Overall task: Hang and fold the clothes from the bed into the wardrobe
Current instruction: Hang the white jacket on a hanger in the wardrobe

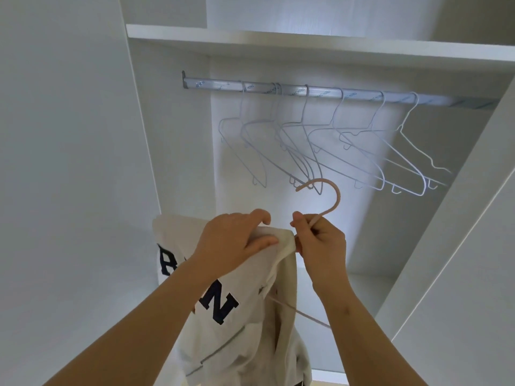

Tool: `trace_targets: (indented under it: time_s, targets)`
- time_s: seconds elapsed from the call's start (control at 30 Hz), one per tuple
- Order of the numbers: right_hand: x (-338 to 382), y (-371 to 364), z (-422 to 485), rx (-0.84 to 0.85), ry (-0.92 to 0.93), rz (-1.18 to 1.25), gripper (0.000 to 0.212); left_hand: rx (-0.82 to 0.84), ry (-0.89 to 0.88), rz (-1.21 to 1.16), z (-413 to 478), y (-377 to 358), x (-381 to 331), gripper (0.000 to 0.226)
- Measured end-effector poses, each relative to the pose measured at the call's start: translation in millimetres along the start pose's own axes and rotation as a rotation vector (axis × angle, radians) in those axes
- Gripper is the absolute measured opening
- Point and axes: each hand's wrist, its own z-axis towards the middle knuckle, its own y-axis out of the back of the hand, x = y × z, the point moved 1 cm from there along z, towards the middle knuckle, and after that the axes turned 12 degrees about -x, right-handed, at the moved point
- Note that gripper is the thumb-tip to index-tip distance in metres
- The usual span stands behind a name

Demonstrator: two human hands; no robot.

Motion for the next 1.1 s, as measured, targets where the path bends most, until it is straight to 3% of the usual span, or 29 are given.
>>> trace_targets:
  time_s: [0.17,0.27,0.33,0.4,0.5,0.6,0.73,0.8,1.0,1.1]
  targets:
    - [12.5,5.5,6.1,-0.078,0.219,-0.090,0.013,0.005,0.240,-0.026,0.8,-8.9,2.9,0.035]
    - [14.6,12.2,8.7,-0.263,0.389,-0.162,0.014,-0.034,0.354,-0.060,4.1,-8.4,8.2,0.033]
    - [9.5,18.7,5.9,-0.341,0.390,-0.168,0.021,-0.101,0.414,-0.075,6.8,-3.9,14.1,0.030]
    - [2.0,22.0,-0.6,-0.326,0.396,-0.113,0.032,-0.146,0.458,-0.092,11.9,2.5,17.9,0.026]
    - [-8.2,24.4,-7.4,-0.288,0.429,-0.084,0.030,-0.228,0.519,-0.154,20.8,13.6,18.3,0.018]
    - [-20.6,18.5,-6.9,-0.057,0.318,-0.133,0.038,-0.282,0.543,-0.192,26.4,22.2,13.4,0.017]
    - [-19.7,9.7,-10.6,-0.030,0.446,-0.218,0.026,-0.334,0.557,-0.151,28.1,29.9,9.1,0.019]
    - [-20.4,4.7,-12.4,0.072,0.369,-0.178,0.026,-0.361,0.570,-0.142,26.6,32.3,9.0,0.018]
    - [-39.2,-1.6,-25.0,0.350,-0.159,-0.006,0.039,-0.435,0.571,-0.182,21.1,46.1,10.7,0.014]
    - [-44.8,-9.2,-27.1,0.529,-0.267,-0.044,0.017,-0.431,0.487,-0.241,17.7,50.4,5.1,0.010]
